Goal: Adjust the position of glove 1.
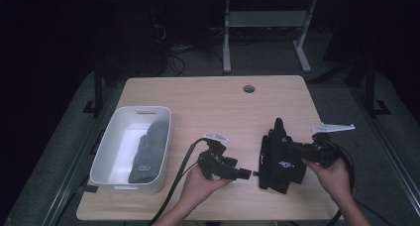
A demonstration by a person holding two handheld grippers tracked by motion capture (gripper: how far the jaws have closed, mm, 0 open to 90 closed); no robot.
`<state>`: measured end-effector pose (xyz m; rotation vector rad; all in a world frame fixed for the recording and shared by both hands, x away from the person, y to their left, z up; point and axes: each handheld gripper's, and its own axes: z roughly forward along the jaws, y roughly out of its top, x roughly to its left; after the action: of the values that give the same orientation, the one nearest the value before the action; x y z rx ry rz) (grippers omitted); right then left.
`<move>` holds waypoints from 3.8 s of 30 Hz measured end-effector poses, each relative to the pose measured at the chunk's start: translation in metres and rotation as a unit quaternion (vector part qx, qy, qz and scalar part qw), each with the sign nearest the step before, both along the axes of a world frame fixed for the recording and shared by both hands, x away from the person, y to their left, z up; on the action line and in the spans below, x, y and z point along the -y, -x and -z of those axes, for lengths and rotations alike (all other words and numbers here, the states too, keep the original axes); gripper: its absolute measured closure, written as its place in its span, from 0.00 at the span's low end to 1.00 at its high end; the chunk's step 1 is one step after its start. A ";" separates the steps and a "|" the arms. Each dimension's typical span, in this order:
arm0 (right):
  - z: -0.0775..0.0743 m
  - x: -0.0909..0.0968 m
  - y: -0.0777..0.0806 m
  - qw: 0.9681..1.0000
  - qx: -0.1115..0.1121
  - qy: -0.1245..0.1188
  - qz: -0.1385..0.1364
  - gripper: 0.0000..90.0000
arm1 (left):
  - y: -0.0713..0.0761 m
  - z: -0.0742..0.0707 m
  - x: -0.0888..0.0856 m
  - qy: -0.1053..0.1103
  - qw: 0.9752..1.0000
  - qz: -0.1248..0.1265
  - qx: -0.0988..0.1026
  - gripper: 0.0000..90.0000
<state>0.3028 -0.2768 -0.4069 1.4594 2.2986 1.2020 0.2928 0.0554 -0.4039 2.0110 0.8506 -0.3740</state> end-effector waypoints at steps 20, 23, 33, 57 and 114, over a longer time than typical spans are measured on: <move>0.033 -0.031 -0.006 0.999 -0.035 0.028 -0.018 0.68 | 0.001 0.006 -0.005 -0.006 1.000 -0.003 -0.001 0.24; 0.029 -0.025 -0.003 0.999 -0.026 0.018 -0.012 0.66 | 0.001 0.009 -0.004 -0.008 1.000 -0.004 -0.004 0.24; 0.040 -0.010 0.010 0.999 -0.044 0.015 -0.017 0.86 | 0.000 0.021 0.004 -0.016 1.000 -0.003 -0.018 0.25; 0.039 -0.029 0.005 0.999 -0.031 -0.008 -0.026 0.42 | -0.012 0.057 0.027 -0.066 0.996 -0.006 -0.053 0.33; 0.044 -0.013 -0.024 0.994 -0.061 -0.086 0.028 0.88 | -0.020 0.054 0.031 -0.096 0.995 0.015 -0.028 0.89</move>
<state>0.3268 -0.2638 -0.4512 1.6893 2.2611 1.3598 0.3127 0.0245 -0.4574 2.2003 0.9218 -0.3782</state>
